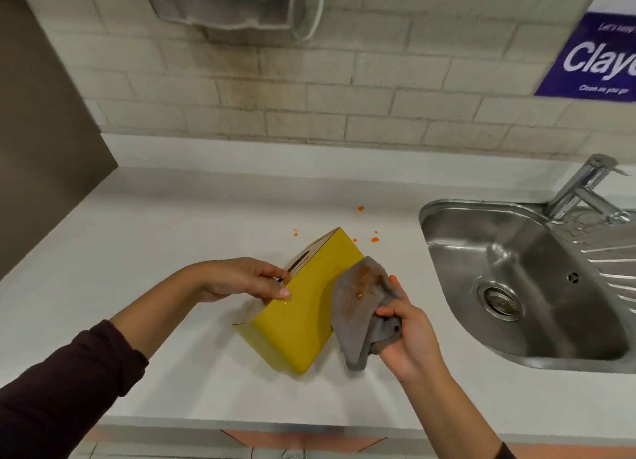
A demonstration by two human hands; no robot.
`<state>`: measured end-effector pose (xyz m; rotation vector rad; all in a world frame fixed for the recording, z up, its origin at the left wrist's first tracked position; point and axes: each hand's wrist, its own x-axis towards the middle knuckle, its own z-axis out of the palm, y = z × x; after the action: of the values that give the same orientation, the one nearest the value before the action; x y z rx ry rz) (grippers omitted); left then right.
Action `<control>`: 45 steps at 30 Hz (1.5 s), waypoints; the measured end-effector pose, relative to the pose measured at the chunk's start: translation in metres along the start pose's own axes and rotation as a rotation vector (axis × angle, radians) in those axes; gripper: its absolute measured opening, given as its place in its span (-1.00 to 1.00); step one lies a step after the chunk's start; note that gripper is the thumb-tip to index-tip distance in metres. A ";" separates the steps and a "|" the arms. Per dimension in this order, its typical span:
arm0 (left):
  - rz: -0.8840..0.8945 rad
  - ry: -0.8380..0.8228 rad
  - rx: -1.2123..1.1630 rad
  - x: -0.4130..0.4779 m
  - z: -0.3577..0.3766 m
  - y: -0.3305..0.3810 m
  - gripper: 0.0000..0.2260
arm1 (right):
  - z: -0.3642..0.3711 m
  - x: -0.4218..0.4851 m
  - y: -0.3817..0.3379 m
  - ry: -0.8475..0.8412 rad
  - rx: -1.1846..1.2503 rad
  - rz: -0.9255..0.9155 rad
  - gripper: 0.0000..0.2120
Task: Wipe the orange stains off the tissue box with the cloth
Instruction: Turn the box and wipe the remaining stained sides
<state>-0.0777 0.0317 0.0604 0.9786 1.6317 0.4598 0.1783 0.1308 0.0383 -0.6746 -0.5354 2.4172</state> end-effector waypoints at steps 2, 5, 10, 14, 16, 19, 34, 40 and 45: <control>-0.014 -0.020 -0.003 0.005 -0.003 0.004 -0.34 | -0.002 -0.003 -0.004 -0.024 0.036 0.005 -0.68; -0.010 -0.046 -0.023 0.011 -0.005 0.008 -0.32 | -0.009 -0.009 -0.015 -0.039 0.105 -0.021 -0.62; 0.020 -0.108 -0.090 0.009 -0.011 0.017 0.10 | -0.016 -0.017 -0.025 -0.006 0.137 -0.005 -0.73; 0.012 -0.119 -0.107 0.010 -0.008 0.030 -0.04 | -0.018 -0.021 -0.021 0.062 0.061 0.060 -0.78; -0.023 -0.101 -0.162 0.013 -0.008 0.037 -0.29 | -0.021 -0.022 -0.020 0.115 0.029 0.068 -0.80; -0.115 -0.062 -0.183 0.022 -0.012 0.047 -0.37 | -0.023 -0.024 -0.024 0.181 -0.002 0.045 -0.79; -0.101 0.098 0.131 0.036 -0.013 0.069 -0.50 | -0.024 -0.038 -0.062 0.008 -0.271 0.097 -0.50; 0.195 0.049 -0.053 -0.009 -0.013 0.048 -0.46 | -0.017 -0.045 -0.080 -0.017 -0.286 0.054 -0.53; 0.242 -0.007 -0.082 -0.026 -0.004 0.027 -0.56 | -0.007 -0.040 -0.090 0.074 -0.422 0.109 -0.52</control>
<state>-0.0712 0.0274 0.0979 1.1190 1.4822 0.6802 0.2484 0.1761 0.0920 -0.9858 -1.0159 2.3859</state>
